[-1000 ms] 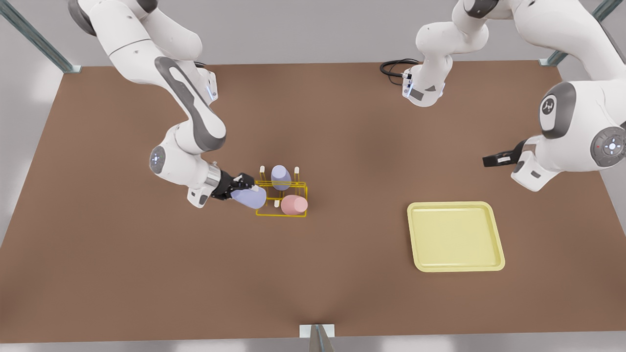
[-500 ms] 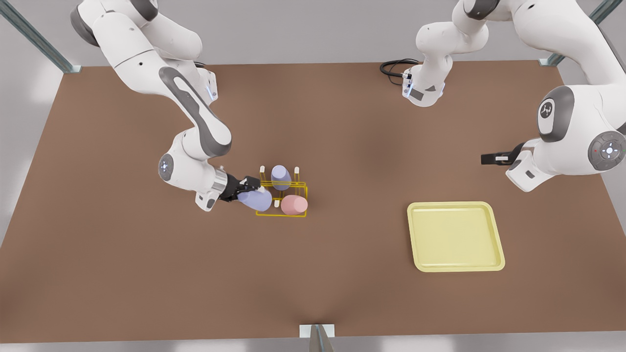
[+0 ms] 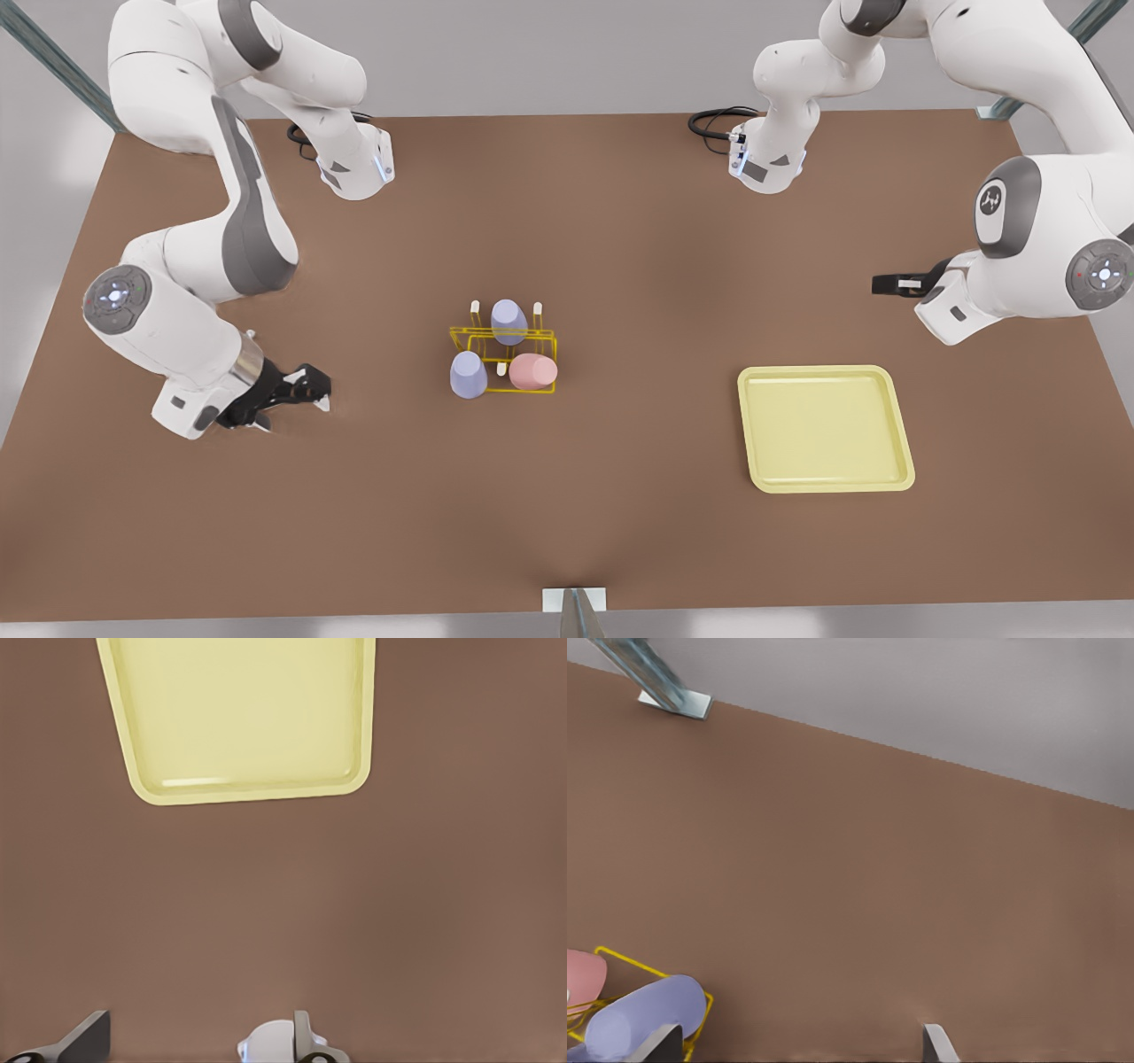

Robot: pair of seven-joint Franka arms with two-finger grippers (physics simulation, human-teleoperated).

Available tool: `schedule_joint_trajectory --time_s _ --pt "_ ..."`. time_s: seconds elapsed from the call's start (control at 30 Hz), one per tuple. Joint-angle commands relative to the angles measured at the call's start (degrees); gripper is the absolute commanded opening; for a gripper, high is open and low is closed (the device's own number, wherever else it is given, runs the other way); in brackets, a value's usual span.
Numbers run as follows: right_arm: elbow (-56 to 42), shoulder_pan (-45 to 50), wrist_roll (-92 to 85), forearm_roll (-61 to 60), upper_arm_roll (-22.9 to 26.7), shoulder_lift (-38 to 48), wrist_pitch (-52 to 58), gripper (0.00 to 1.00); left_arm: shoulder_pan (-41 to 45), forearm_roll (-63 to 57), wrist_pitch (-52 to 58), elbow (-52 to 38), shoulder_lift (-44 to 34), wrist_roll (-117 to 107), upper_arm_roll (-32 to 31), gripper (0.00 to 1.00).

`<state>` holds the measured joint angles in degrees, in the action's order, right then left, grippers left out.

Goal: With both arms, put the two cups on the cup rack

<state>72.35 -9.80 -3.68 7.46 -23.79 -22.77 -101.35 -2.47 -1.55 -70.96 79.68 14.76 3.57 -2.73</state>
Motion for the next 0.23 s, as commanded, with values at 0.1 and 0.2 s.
schedule_joint_trajectory --time_s 0.1,0.2 --pt "10.96 6.81 10.80 -3.33 14.39 16.87 24.09 1.00 -0.34 -0.12 0.21 0.04 0.27 3.20 0.01 1.00" --pt "11.76 6.81 9.92 -3.77 16.41 18.02 23.56 1.00 -0.34 -0.12 0.21 0.04 0.27 3.20 0.01 1.00"
